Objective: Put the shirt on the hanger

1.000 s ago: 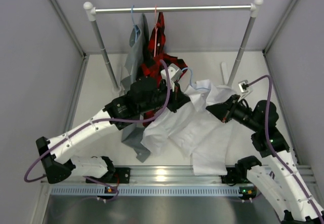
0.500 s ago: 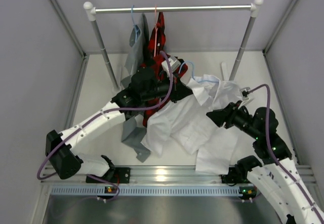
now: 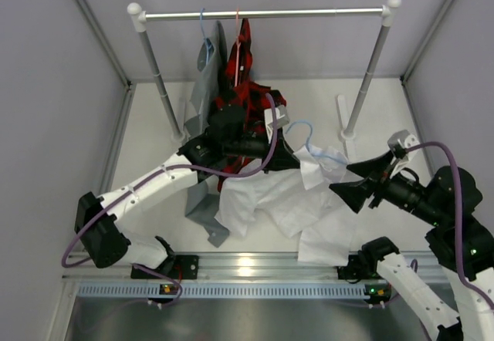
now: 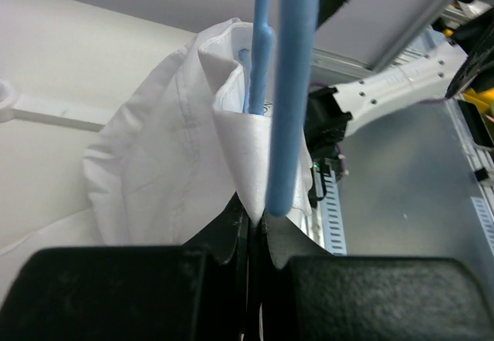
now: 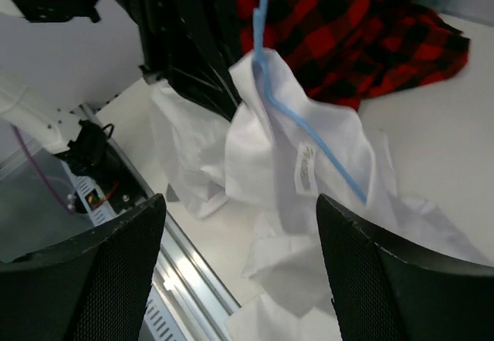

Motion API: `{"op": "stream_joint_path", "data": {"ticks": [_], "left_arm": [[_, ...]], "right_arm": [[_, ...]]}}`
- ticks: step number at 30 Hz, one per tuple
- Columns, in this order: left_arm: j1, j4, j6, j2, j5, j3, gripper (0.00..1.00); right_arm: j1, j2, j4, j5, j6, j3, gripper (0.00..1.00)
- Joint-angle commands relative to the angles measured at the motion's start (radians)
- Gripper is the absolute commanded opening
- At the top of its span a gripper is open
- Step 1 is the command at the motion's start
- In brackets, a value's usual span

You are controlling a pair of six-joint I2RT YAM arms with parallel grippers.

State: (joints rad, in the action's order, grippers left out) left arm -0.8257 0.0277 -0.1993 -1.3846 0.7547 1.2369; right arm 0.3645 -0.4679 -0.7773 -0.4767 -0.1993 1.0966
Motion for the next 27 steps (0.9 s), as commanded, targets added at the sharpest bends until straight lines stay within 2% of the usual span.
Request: {"op": "stream_joint_path", "data": {"ticks": [1,4,7,10,11,13,14,16,22,26,27], "left_arm": [[-0.042,-0.032,0.058,-0.001,0.162,0.021,0.0],[-0.081,0.027,0.089,-0.014,0.161,0.038,0.0],[-0.107,0.044,0.109,-0.03,0.169,0.044,0.0],[-0.122,0.057,0.121,-0.042,0.184,0.047,0.0],[-0.124,0.058,0.123,-0.051,0.179,0.05,0.0],[-0.124,0.077,0.13,-0.062,0.17,0.068,0.0],[-0.122,0.098,0.135,-0.065,0.164,0.078,0.0],[-0.124,0.12,0.15,-0.062,0.135,0.098,0.0],[-0.124,0.136,0.136,0.013,-0.086,0.119,0.0],[-0.124,0.138,0.133,0.056,-0.121,0.144,0.0],[-0.124,0.141,0.132,0.064,-0.132,0.145,0.09]], "right_arm": [[0.01,-0.106,0.131,-0.273,0.098,0.052,0.76],[0.011,-0.179,0.26,-0.367,0.074,0.077,0.75],[0.011,-0.236,0.326,-0.396,0.041,0.089,0.73],[0.011,-0.279,0.427,-0.448,-0.015,0.069,0.66],[0.011,-0.287,0.5,-0.46,-0.038,0.043,0.54],[0.013,-0.291,0.553,-0.485,-0.086,0.022,0.47],[0.013,-0.29,0.57,-0.488,-0.092,0.011,0.25],[0.013,-0.281,0.582,-0.464,-0.088,-0.012,0.0],[0.013,-0.193,0.51,-0.338,-0.035,-0.018,0.0],[0.013,-0.169,0.48,-0.315,-0.022,0.012,0.0],[0.013,-0.166,0.472,-0.292,-0.015,0.02,0.0]]}}
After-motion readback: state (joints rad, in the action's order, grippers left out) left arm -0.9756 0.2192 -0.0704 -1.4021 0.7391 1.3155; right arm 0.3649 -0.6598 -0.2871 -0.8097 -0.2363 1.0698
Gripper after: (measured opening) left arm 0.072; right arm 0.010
